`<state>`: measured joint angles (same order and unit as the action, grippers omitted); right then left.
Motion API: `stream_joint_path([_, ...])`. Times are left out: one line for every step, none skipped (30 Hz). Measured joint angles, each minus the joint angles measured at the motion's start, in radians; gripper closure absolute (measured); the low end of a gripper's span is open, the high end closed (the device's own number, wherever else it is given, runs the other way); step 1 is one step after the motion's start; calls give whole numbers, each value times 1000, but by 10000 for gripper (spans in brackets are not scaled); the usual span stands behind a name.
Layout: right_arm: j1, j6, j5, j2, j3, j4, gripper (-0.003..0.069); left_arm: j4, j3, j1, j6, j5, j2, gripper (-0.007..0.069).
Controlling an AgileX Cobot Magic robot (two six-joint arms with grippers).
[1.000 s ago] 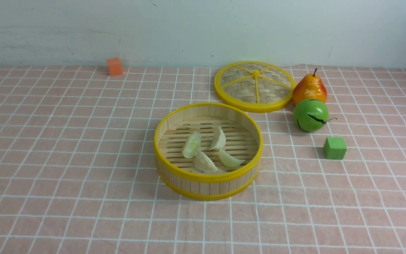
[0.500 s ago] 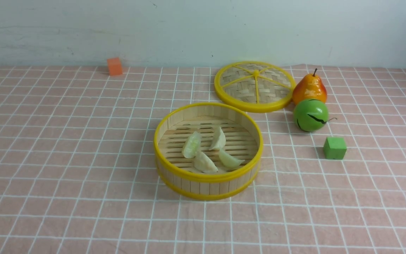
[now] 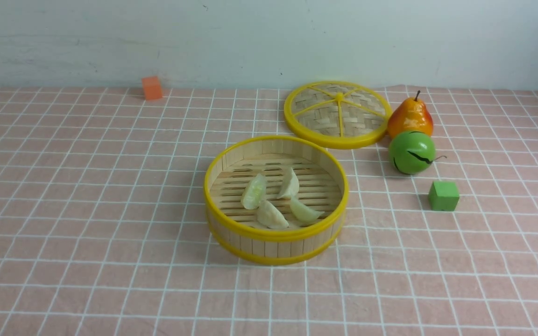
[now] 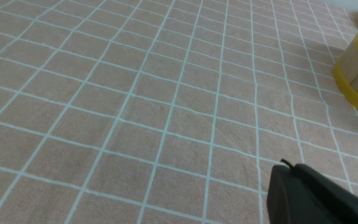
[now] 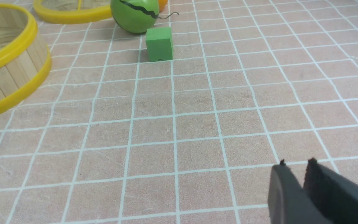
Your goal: Put the dumplings into the steamer on the table with the pink tablecloth.
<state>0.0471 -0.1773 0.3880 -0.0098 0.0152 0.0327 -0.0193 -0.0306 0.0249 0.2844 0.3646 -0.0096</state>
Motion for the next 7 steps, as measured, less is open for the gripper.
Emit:
stream_joint_path([0, 0, 0, 0, 0, 0, 551, 0, 0, 0, 0, 0, 0, 637])
stream_joint_path([0, 0, 0, 0, 0, 0, 550, 0, 0, 0, 0, 0, 0, 637])
stream_joint_path([0, 0, 0, 0, 0, 0, 549, 0, 0, 0, 0, 0, 0, 637])
stream_joint_path([0, 0, 0, 0, 0, 0, 547, 0, 0, 0, 0, 0, 0, 637])
stream_joint_path([0, 0, 0, 0, 0, 0, 547, 0, 0, 0, 0, 0, 0, 637])
stream_joint_path([0, 0, 0, 0, 0, 0, 546, 0, 0, 0, 0, 0, 0, 637])
stream_joint_path([0, 0, 0, 0, 0, 0, 544, 0, 0, 0, 0, 0, 0, 637])
